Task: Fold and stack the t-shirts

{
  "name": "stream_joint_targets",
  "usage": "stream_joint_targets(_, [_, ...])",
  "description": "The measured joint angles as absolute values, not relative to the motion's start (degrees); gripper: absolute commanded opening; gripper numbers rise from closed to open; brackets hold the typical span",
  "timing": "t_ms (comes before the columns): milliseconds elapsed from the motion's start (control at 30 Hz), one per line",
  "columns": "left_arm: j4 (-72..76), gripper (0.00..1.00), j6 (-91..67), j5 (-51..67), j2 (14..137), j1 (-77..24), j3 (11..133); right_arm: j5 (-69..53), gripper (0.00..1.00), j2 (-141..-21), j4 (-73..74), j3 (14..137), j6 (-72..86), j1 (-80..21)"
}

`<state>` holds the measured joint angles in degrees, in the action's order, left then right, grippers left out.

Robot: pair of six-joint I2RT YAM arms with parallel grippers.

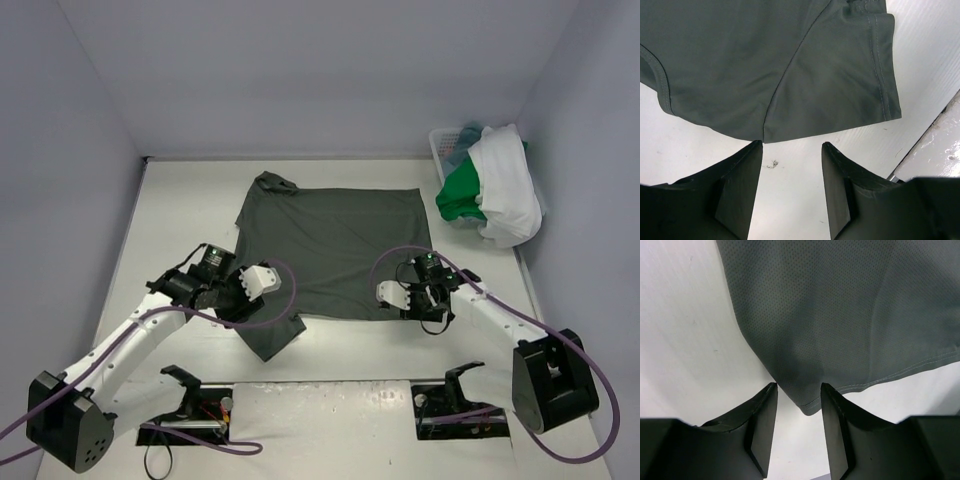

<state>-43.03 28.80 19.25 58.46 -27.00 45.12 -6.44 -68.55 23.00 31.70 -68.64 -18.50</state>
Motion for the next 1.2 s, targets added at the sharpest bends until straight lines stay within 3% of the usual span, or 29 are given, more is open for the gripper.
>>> stream_joint_targets(333, [-42.7, 0.46, 31.2, 19.4, 62.3, -27.6, 45.1, -5.8, 0.49, -71.6, 23.0, 33.7, -68.6, -19.3])
stream_joint_targets(567, [-42.5, 0.46, 32.2, 19.4, 63.2, -28.1, 45.1, -4.1, 0.47, -74.5, 23.0, 35.4, -68.6, -20.2])
stream_joint_targets(667, [-42.5, 0.46, 32.6, 19.4, 64.2, -28.8, 45.1, -3.0, 0.39, -76.6, 23.0, 35.7, -68.8, -20.7])
stream_joint_targets(733, [-42.5, 0.46, 32.9, 19.4, 64.8, -29.6, 45.1, -2.4, 0.29, -77.8, 23.1, 35.7, -68.9, -21.1])
stream_joint_targets(800, [-42.6, 0.46, 33.1, 19.4, 65.3, -30.5, 45.1, -1.8, 0.11, -78.5, 23.3, 35.8, -69.1, -21.2])
stream_joint_targets(1067, [-43.7, 0.52, 35.0, 19.7, 66.3, -34.6, 45.2, -1.3, 0.01, -79.7, 23.4, 36.6, -68.9, -21.4])
stream_joint_targets(1200, [-44.7, 0.53, 35.9, 20.6, 67.2, -37.2, 45.2, -1.2, 0.0, -80.3, 23.4, 37.1, -68.7, -21.4])
